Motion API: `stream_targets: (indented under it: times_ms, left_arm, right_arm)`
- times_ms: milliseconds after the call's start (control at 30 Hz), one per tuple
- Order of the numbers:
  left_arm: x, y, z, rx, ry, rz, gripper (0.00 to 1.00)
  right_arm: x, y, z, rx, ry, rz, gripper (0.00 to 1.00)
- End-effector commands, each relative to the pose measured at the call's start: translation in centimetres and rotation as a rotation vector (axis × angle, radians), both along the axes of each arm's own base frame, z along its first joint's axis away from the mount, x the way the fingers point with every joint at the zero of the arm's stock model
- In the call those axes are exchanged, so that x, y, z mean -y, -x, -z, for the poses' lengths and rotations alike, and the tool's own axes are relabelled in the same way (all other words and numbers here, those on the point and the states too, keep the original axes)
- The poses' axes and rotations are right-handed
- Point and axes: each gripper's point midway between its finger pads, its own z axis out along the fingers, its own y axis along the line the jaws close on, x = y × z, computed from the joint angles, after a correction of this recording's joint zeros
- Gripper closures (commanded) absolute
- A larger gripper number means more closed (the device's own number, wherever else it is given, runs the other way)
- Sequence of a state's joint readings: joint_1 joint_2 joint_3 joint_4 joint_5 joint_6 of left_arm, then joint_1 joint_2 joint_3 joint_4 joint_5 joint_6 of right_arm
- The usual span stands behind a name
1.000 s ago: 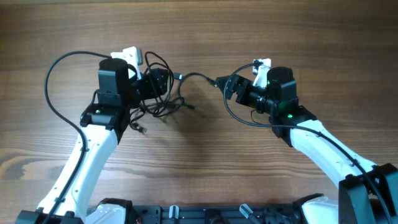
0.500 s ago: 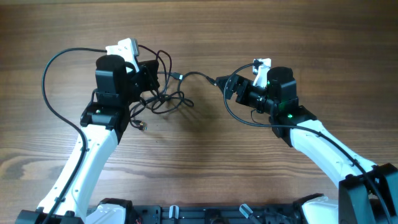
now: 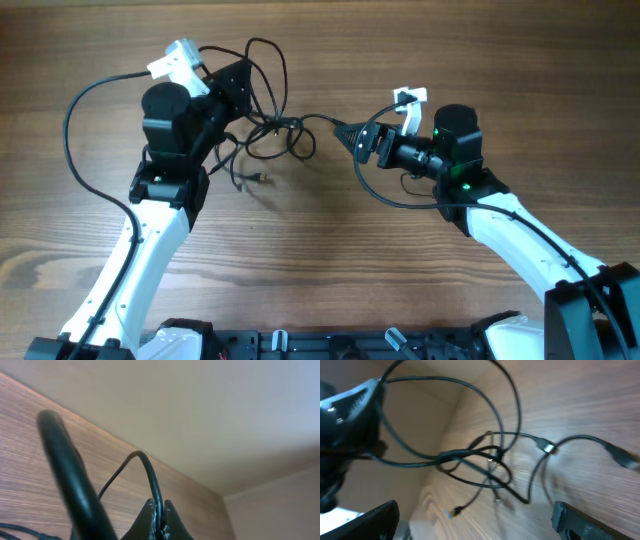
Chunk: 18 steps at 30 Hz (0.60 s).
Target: Untangle cables
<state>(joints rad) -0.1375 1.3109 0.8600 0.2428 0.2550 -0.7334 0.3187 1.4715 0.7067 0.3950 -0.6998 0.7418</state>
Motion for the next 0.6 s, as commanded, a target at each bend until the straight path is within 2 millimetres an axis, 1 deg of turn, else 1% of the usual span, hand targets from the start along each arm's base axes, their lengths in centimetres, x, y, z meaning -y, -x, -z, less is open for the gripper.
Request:
stream_targets:
  times_ms: [0, 67, 167, 267, 400, 500, 567]
  left_arm:
    - [-0.1, -0.4, -1.5, 0.011, 0.107, -0.028, 0.96]
    - [0.0, -0.5, -2.2, 0.025, 0.148, -0.033, 0.96]
    - [0.1, -0.5, -2.7, 0.021, 0.210, -0.036, 0.96]
    - [0.7, -0.2, -2.9, 0.025, 0.218, 0.004, 0.96]
    - [1.7, 0.2, -3.0, 0.020, 0.225, 0.062, 0.96]
    - [2.0, 0.3, -3.0, 0.004, 0.257, 0.070, 0.96]
    - [2.1, 0.3, -3.1, -0.017, 0.303, 0.063, 0.96]
  right_arm:
    - [-0.7, 0.8, -0.4, -0.029, -0.053, -0.057, 0.00]
    - [-1.3, 1.2, -1.0, -0.017, -0.074, -0.085, 0.00]
    - [-2.2, 1.5, -1.7, -0.046, -0.113, -0.090, 0.00]
    - [-2.9, 1.5, -2.2, -0.081, -0.150, -0.065, 0.00]
    - [-3.6, 1.3, -2.2, -0.099, -0.159, -0.018, 0.01]
    - [-4.3, 1.4, -2.1, -0.095, -0.149, 0.002, 0.06]
    - [-4.8, 1.4, -1.9, -0.059, -0.121, 0.018, 0.07]
